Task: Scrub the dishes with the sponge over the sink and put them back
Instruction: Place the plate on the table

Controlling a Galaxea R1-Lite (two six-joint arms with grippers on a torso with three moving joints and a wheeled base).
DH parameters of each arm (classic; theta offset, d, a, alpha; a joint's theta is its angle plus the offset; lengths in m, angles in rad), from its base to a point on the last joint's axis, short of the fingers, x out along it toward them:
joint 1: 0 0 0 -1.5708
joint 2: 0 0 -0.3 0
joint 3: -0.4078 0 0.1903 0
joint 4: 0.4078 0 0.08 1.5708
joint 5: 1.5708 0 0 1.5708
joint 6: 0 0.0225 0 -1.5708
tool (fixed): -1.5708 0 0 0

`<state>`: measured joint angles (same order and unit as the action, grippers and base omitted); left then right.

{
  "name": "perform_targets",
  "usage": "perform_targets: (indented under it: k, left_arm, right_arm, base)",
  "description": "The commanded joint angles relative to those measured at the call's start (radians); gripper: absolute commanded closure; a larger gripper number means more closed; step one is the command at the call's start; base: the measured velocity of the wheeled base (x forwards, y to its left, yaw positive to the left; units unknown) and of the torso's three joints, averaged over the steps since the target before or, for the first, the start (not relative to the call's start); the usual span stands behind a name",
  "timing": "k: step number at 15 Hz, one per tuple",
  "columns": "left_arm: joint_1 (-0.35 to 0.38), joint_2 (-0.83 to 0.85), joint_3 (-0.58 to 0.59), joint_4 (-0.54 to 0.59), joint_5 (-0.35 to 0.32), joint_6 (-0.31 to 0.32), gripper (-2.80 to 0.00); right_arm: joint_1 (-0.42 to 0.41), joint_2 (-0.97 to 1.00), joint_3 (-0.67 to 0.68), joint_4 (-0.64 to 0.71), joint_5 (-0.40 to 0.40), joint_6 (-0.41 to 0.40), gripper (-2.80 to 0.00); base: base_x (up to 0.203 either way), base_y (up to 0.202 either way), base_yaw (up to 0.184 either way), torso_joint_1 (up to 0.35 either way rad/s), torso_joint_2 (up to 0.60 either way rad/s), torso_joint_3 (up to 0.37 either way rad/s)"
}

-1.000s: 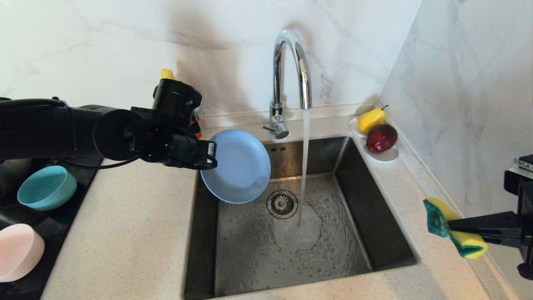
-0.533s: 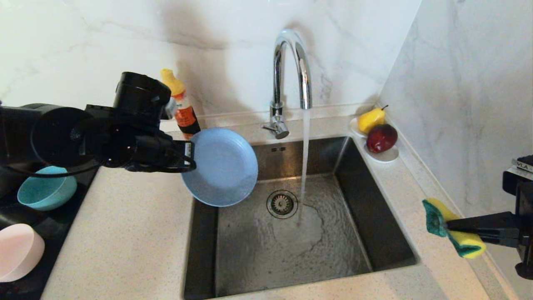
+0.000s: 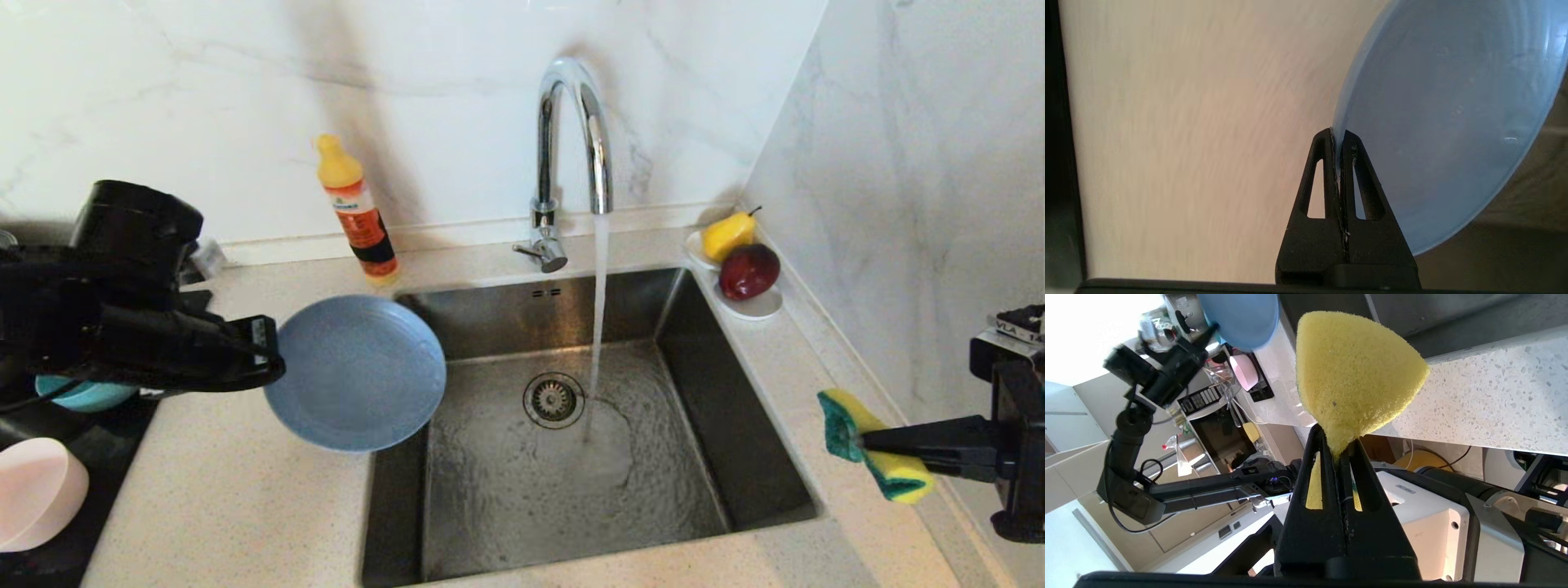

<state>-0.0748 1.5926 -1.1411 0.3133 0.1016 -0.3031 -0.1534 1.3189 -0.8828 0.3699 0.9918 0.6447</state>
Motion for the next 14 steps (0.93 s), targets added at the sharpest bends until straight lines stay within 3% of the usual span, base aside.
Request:
perform_targets:
  k: [1,8,13,14]
  left_arm:
    - [0.086,-0.037,0.074,0.006,-0.051,-0.031,0.00]
    - [0.340,-0.080,0.178,0.000,-0.167,-0.050,0.00]
    - [0.488,-0.075,0.263,-0.059,-0.229,0.000,0.00]
    - [0.507,-0.073,0.286,-0.070,-0.230,0.036,0.00]
  right_arm:
    - [-0.002,0.003,0.012,-0.005,0.008,0.004,0.00]
    - [0.000,0.015,0.011,-0.020,0.023,0.004,0.00]
    - [0.000,0.033,0.019,-0.031,0.030,0.003,0.00]
    - [-0.001,0.035,0.019,-0.036,0.030,0.003,0.00]
  base:
    - [0.000,0.000,0.000,0.000,0.00,0.000]
    - [0.000,0.000,0.000,0.000,0.00,0.000]
    - [0.000,0.000,0.000,0.000,0.00,0.000]
    - [0.000,0.000,0.000,0.000,0.00,0.000]
